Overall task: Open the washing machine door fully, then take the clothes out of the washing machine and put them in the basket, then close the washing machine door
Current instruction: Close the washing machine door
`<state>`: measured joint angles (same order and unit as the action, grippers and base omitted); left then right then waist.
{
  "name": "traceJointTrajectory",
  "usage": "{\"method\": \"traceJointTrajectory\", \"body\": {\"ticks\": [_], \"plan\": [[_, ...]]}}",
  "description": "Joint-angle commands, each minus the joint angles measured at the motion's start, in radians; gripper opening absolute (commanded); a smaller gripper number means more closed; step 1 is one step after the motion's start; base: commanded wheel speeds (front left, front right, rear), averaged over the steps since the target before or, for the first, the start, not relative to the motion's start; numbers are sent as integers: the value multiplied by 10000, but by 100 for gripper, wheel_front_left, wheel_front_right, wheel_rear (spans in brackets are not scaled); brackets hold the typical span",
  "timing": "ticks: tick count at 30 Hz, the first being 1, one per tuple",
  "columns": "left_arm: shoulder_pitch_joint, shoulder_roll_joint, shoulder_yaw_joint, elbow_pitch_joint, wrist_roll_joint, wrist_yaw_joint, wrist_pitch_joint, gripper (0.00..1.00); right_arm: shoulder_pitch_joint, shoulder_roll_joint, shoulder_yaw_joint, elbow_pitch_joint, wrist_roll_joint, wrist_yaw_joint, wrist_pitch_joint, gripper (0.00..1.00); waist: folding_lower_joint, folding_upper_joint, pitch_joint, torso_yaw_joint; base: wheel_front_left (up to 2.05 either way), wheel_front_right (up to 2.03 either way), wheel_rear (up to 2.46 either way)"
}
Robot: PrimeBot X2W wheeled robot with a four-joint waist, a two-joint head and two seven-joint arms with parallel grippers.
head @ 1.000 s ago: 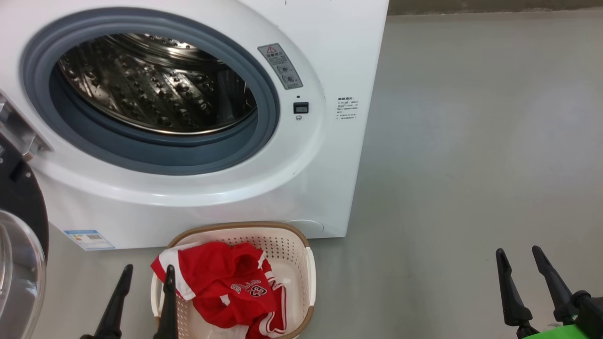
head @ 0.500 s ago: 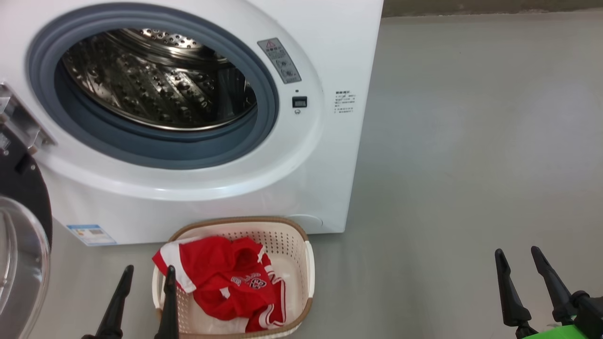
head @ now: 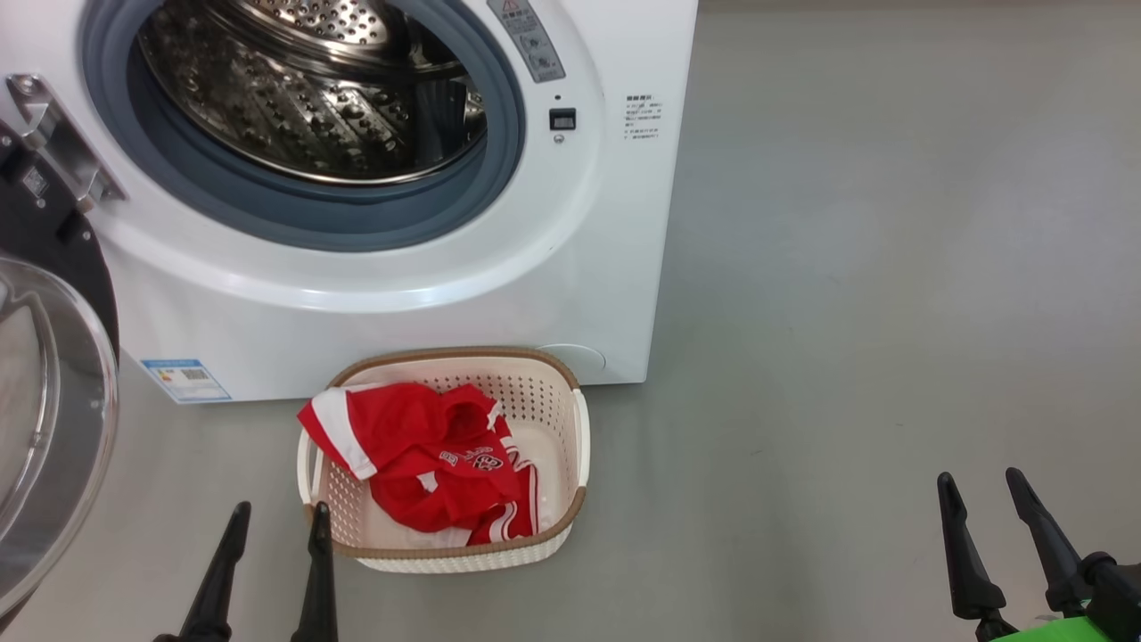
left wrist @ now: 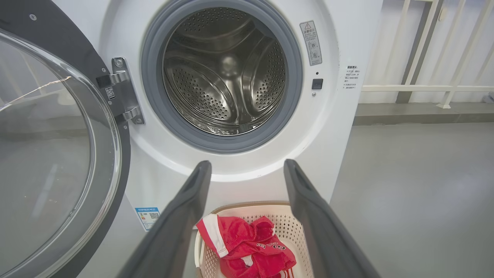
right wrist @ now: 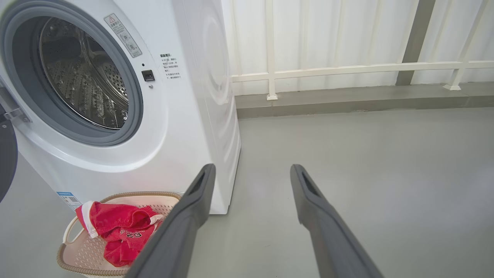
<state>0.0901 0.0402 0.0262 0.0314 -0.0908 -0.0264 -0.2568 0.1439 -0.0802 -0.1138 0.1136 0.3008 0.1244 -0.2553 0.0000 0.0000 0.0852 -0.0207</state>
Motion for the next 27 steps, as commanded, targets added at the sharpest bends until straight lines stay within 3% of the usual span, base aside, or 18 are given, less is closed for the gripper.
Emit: {"method": "traceJointTrajectory", "body": {"ticks": [1, 17, 27], "plan": [[-129, 101, 295, -253, -44, 36, -49, 100, -87, -143, 198, -236, -33, 63, -65, 100, 0, 0, 10, 11, -53, 53, 0], [-212, 101, 190, -183, -123, 223, -49, 100, -172, -146, 244, -188, -59, 63, -65, 100, 0, 0, 24, 222, -5, 5, 0], [-146, 101, 52, 30, -654, 549, -49, 100, -171, -296, 546, -90, -68, 63, -65, 100, 0, 0, -138, 1287, 0, 0, 0]]}}
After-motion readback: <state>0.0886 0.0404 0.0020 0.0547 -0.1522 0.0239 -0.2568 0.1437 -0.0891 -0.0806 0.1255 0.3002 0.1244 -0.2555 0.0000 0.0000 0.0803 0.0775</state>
